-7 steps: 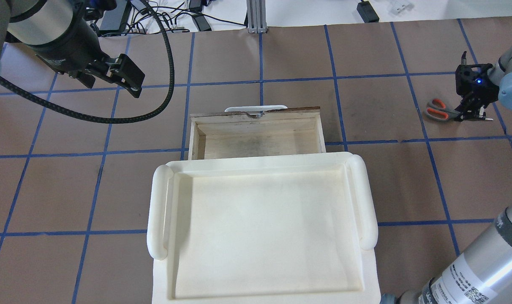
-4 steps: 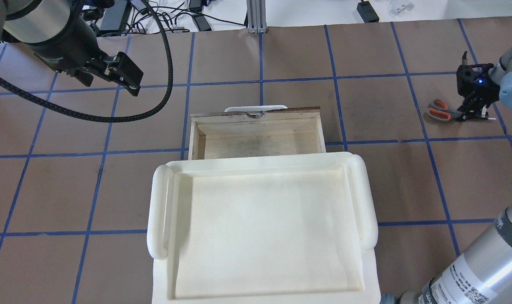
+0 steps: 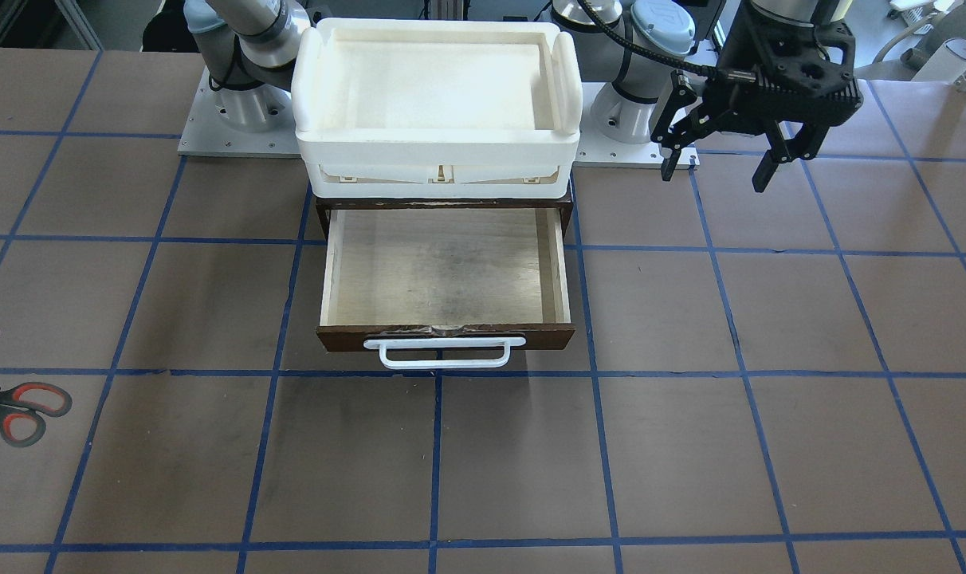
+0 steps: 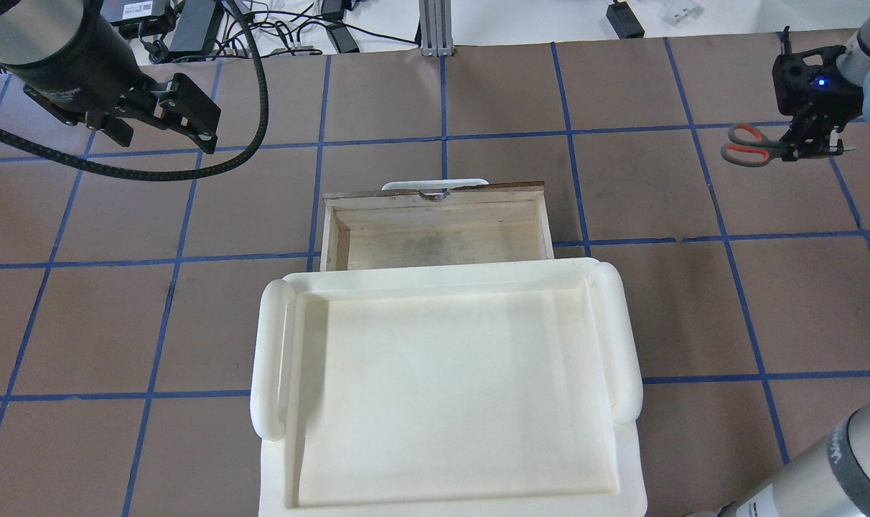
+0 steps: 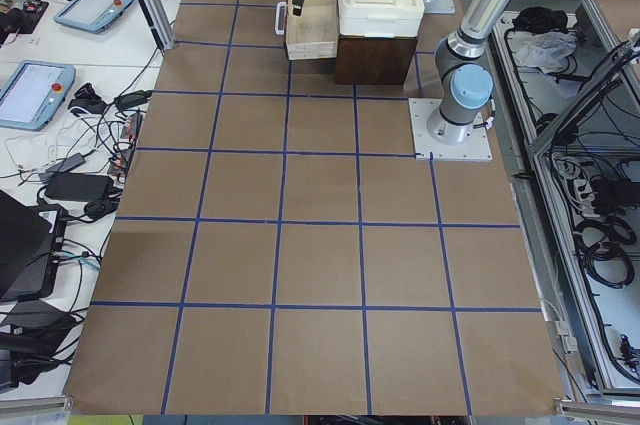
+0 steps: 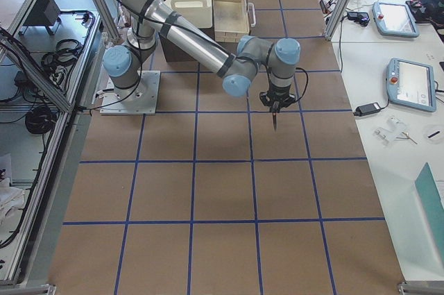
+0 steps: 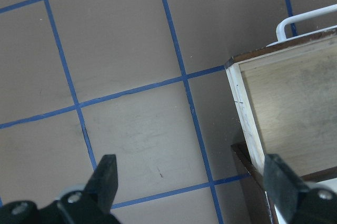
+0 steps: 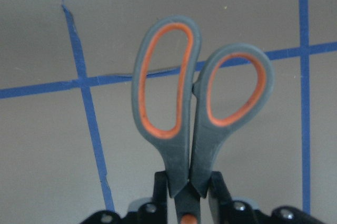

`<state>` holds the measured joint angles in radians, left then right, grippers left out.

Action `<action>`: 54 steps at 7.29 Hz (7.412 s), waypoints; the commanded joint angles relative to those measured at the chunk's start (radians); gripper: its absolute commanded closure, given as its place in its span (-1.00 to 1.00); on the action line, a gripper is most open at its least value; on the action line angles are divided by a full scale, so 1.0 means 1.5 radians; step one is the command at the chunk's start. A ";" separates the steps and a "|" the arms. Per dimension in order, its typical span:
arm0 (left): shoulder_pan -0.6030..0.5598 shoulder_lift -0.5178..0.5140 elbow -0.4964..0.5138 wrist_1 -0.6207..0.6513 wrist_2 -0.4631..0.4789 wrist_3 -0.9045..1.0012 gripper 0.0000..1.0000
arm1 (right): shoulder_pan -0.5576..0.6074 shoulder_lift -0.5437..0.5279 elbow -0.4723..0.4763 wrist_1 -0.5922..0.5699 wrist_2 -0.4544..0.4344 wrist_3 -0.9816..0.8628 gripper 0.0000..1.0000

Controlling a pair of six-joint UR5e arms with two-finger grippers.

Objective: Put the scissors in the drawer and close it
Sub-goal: 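Carry the scissors with the right gripper over the open drawer, then lower the scissors into the drawer and open the right gripper, then withdraw the right gripper upward while the left arm moves above the drawer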

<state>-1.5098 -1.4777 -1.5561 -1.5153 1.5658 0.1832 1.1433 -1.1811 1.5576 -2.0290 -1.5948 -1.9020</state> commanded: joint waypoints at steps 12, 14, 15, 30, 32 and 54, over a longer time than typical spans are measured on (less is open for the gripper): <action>0.012 -0.024 0.002 -0.078 0.008 -0.026 -1.00 | 0.529 -0.088 0.010 0.094 0.016 0.323 1.00; 0.012 -0.022 0.017 -0.106 0.007 -0.023 -1.00 | 0.554 -0.088 0.011 0.117 0.018 0.336 1.00; 0.014 -0.008 0.018 -0.149 0.009 -0.018 -1.00 | 0.561 -0.085 0.022 0.116 0.020 0.336 1.00; -0.019 -0.134 0.135 -0.155 -0.006 -0.021 -1.00 | 0.340 -0.133 -0.026 0.074 0.021 0.959 -1.00; -0.053 -0.193 0.148 -0.077 -0.015 -0.029 -1.00 | 0.315 -0.132 -0.021 0.077 -0.021 1.046 -1.00; -0.221 -0.477 0.186 0.078 -0.060 -0.155 -1.00 | 0.296 -0.224 -0.016 0.256 -0.015 1.236 -1.00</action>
<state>-1.8421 -2.2087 -1.2672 -1.3684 1.4897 -0.0473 1.5877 -1.5160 1.5318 -1.6466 -1.6174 -0.0475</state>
